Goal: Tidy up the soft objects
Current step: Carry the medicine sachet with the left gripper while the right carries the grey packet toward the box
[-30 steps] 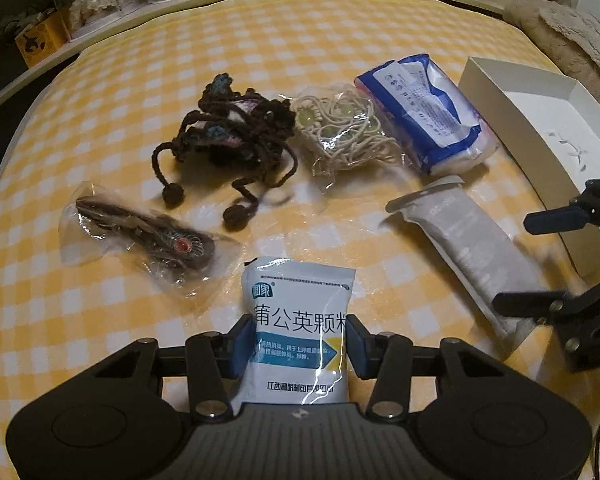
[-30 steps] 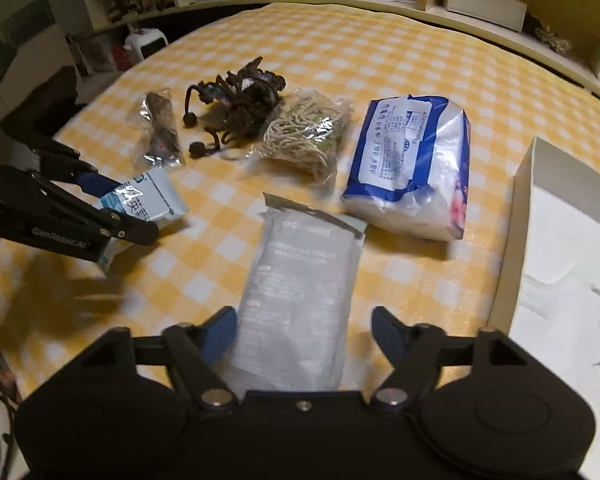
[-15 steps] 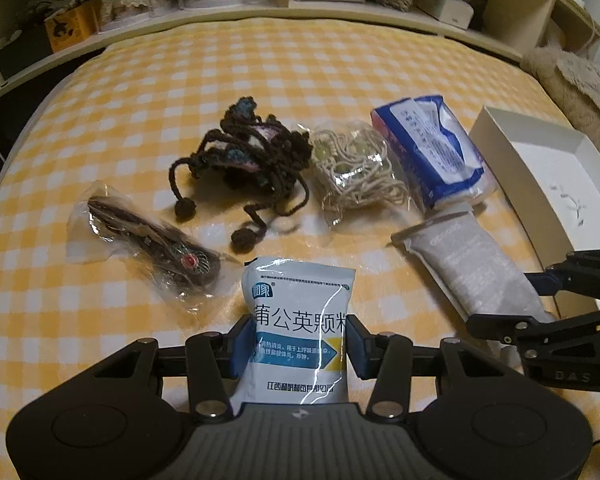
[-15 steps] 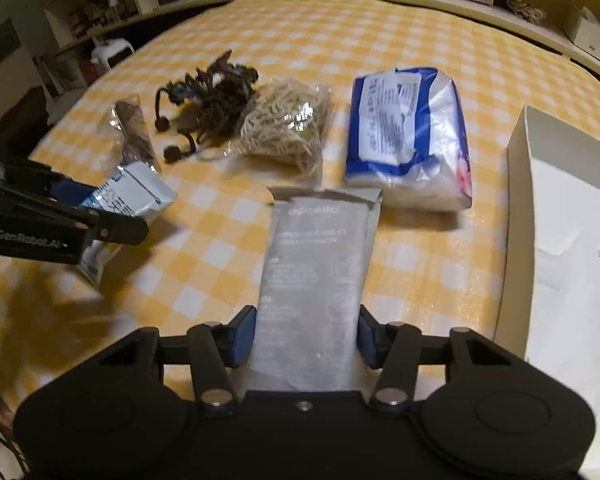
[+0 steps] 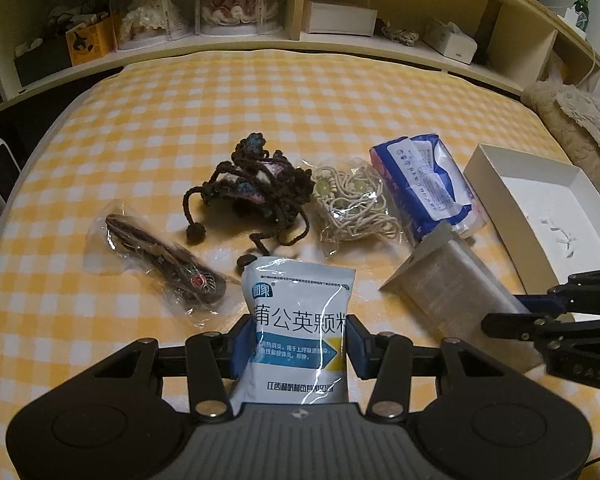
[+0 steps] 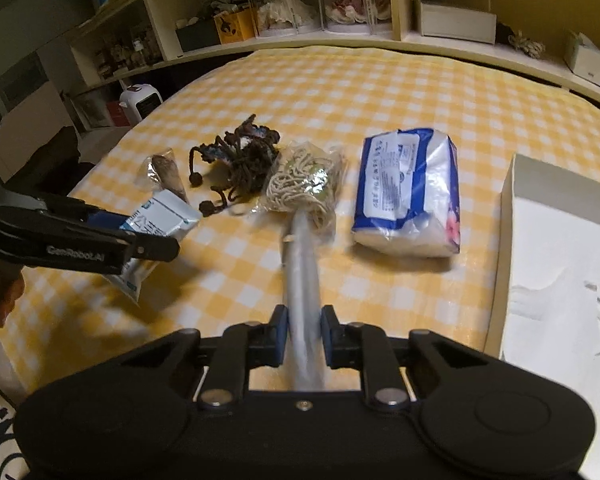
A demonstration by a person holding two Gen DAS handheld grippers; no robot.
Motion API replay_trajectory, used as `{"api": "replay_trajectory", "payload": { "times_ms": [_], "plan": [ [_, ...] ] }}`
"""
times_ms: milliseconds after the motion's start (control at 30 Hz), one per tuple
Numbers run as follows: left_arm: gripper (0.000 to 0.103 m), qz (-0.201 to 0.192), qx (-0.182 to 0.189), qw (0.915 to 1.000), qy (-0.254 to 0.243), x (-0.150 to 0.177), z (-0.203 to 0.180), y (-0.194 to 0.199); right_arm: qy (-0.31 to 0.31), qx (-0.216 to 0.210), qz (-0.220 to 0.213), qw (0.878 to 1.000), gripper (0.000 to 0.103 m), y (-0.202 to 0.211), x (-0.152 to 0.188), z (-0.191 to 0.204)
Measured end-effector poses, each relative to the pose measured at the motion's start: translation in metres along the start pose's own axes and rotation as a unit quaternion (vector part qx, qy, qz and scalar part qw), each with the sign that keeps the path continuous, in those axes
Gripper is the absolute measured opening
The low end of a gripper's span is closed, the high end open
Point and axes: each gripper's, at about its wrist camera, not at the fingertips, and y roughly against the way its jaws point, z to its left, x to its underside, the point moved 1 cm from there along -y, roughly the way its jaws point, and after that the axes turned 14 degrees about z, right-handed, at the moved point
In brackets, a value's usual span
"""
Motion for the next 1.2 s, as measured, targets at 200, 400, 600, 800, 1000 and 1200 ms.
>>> {"api": "replay_trajectory", "payload": {
  "times_ms": [200, 400, 600, 800, 1000, 1200],
  "plan": [
    [0.049, -0.005, -0.002, 1.0000, -0.007, 0.001, -0.003, 0.003, 0.014, 0.063, -0.003, 0.998, 0.075, -0.005, 0.006, 0.007],
    [0.049, -0.008, 0.001, 0.9999, -0.007, 0.000, -0.001, 0.002, 0.045, 0.079, 0.023, 0.996, 0.084, -0.027, 0.005, 0.014],
    [0.049, -0.007, 0.008, 0.9999, -0.004, -0.002, 0.000, 0.000, 0.006, 0.107, 0.062, 0.992, 0.084, -0.055, -0.001, 0.001],
    [0.049, -0.005, 0.011, 0.9999, -0.001, -0.003, 0.001, -0.002, -0.011, 0.074, 0.060, 0.995, 0.054, -0.055, 0.000, -0.004],
    [0.049, -0.015, 0.009, 0.9998, 0.005, -0.001, 0.001, 0.003, 0.036, 0.065, 0.062, 0.995, 0.047, -0.049, 0.008, 0.014],
    [0.049, -0.051, 0.009, 0.9986, 0.013, 0.001, -0.002, 0.024, 0.037, 0.058, 0.008, 0.998, 0.047, -0.015, 0.003, 0.015]
  ]
}}
